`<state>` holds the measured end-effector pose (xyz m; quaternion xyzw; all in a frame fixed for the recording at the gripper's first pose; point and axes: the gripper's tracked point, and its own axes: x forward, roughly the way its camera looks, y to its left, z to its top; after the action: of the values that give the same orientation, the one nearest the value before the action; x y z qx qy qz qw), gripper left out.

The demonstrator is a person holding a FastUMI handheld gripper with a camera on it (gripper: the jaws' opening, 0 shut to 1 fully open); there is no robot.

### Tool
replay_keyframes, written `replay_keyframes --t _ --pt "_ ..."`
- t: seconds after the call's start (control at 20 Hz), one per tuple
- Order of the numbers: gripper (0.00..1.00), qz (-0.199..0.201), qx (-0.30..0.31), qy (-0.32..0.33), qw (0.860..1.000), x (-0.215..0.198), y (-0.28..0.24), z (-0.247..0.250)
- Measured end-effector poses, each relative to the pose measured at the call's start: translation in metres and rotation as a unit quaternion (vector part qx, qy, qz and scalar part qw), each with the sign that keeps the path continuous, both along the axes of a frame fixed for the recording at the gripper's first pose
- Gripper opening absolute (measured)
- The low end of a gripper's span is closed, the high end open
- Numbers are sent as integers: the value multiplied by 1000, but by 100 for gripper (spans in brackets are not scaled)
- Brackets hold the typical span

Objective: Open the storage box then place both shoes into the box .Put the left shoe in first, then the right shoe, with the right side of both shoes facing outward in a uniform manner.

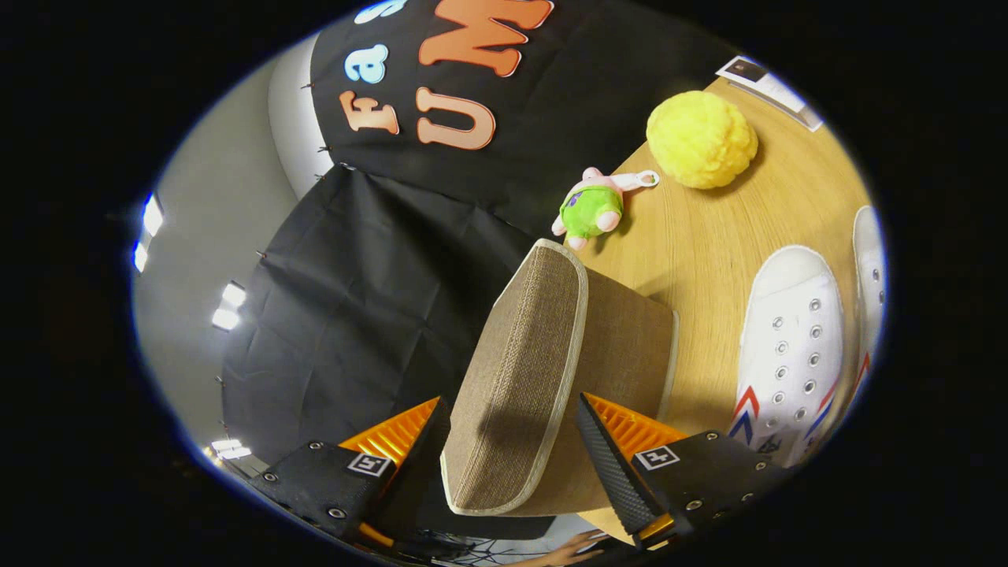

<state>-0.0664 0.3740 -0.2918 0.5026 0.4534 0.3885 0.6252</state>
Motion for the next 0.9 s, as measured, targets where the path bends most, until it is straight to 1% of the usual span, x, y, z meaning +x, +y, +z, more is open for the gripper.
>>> replay_keyframes --t 0.2,0.3,0.4,0.45,0.65,0.7,0.85,0.9 --pt "96 -5 43 19 999 5 16 -1" --pt "95 -9 53 18 998 8 20 0" --pt "94 -11 44 18 999 7 23 -9" --pt "93 -14 46 27 998 6 22 -12" --pt "92 -29 90 61 994 15 19 -3" --pt "86 -35 97 65 993 20 12 4" --pt "80 -52 120 49 990 28 4 22" --pt "75 -54 127 44 989 31 1 29"
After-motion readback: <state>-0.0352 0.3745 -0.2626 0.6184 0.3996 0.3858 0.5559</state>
